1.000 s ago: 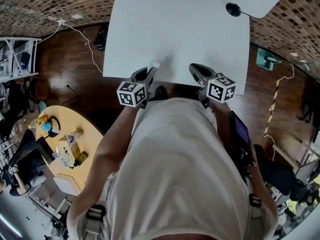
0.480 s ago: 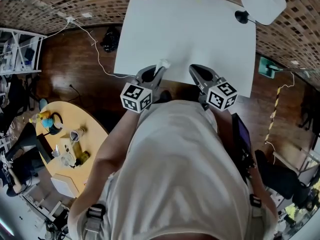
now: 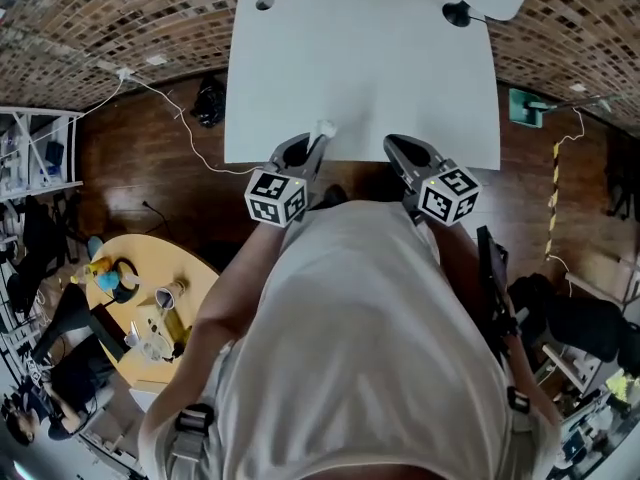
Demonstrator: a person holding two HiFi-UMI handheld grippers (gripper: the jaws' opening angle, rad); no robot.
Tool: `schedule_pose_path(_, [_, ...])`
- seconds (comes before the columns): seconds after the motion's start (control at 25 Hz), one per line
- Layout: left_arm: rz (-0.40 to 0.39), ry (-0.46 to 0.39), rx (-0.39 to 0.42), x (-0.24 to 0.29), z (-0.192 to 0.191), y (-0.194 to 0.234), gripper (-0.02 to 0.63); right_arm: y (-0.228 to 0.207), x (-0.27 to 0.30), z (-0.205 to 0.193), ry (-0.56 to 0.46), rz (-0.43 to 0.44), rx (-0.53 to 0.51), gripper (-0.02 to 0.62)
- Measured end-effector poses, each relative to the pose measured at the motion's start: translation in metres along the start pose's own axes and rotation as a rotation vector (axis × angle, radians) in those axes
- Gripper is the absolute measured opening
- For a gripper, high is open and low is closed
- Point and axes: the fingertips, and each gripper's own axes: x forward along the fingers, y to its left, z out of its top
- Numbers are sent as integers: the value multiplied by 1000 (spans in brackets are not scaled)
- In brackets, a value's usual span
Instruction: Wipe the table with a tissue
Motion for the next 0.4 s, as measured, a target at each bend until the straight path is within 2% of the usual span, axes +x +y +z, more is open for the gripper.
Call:
schedule_pose_path(0.16, [-52,6,18,10,-1,-14,37,-4,-14,-4,-9,-44,10,8])
schedule_pose_path(0.4, [-94,33,10,15,-12,-32,37,-3,-20,-16,9,-64,34,8])
